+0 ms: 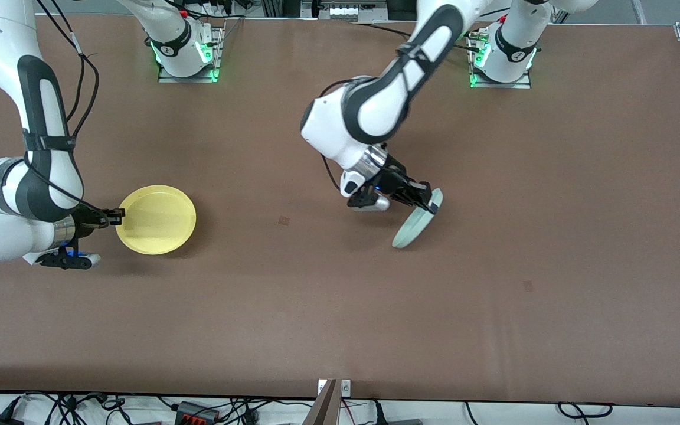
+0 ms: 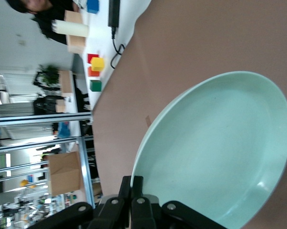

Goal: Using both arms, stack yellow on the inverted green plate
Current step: 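Lift the green plate with the left gripper and turn it over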

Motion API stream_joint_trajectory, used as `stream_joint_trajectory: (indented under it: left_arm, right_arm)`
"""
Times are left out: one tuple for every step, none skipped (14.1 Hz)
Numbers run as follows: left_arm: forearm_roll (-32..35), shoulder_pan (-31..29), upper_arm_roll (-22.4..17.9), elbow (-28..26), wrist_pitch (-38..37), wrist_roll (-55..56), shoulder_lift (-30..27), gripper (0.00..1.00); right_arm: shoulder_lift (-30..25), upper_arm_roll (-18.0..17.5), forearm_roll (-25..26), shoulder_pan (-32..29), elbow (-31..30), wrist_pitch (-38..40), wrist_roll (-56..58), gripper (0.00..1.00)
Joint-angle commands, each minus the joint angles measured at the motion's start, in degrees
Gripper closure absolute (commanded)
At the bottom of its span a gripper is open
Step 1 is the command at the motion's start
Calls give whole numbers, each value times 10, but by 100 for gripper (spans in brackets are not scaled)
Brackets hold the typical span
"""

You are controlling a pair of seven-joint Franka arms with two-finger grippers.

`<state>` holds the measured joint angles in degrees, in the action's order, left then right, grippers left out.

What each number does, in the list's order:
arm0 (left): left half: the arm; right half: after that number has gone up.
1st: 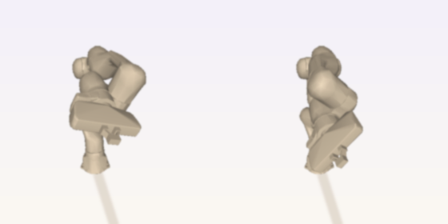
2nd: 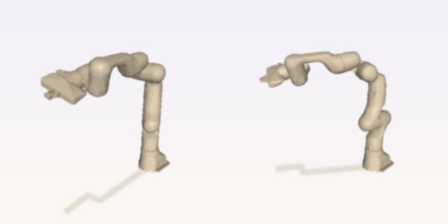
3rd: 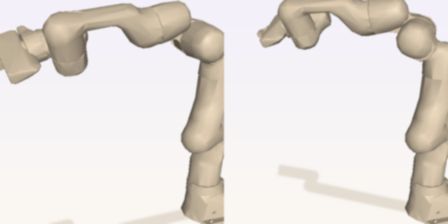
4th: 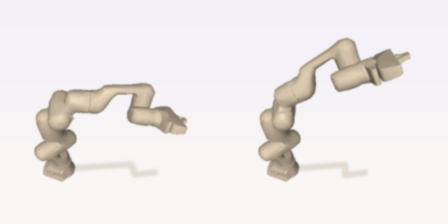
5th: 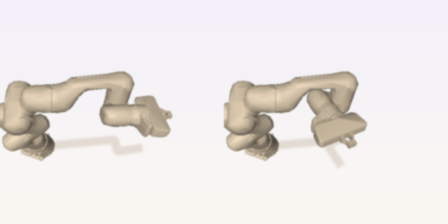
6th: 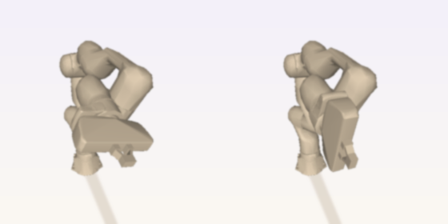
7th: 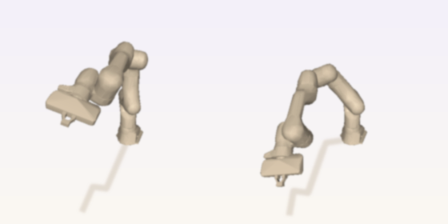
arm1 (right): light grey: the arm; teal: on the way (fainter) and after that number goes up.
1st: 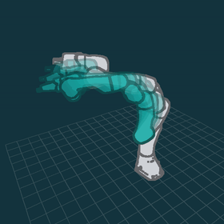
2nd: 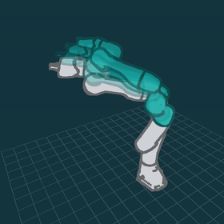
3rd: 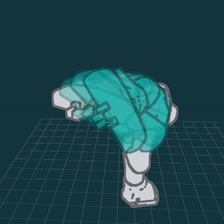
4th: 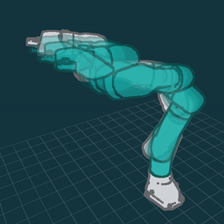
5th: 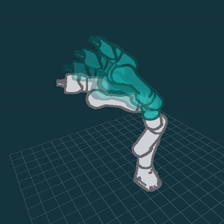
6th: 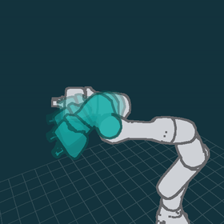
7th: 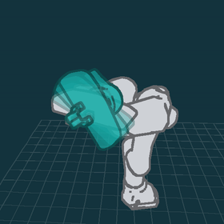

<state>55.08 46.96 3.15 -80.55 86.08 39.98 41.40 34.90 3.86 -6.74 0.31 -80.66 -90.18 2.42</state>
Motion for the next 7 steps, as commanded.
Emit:
stream_joint_trajectory:
  left_arm:
    - [54, 42, -10, 7, -47, 87, 44, 99]
    - [55, 52, -10, 6, -49, 102, 48, 99]
    - [54, 59, -9, 6, -49, 105, 48, 99]
    - [47, 67, -9, 6, -49, 114, 50, 97]
    - [44, 73, -8, 7, -46, 128, 52, 94]
    - [35, 74, -7, 7, -41, 135, 54, 88]
    - [1, 74, -7, 13, -40, 134, 55, 61]
  right_arm:
    - [-8, 2, -22, 33, 10, 23, -5, 100]
    - [-8, 2, -38, 36, 10, 25, -8, 100]
    - [-7, 1, -55, 40, 10, 25, -9, 100]
    - [-7, 1, -68, 50, 10, 25, -10, 100]
    - [-5, 2, -79, 61, 10, 25, -13, 100]
    - [-5, 1, -83, 66, 10, 24, -28, 100]
    - [-5, 1, -85, 73, 11, 22, -39, 100]
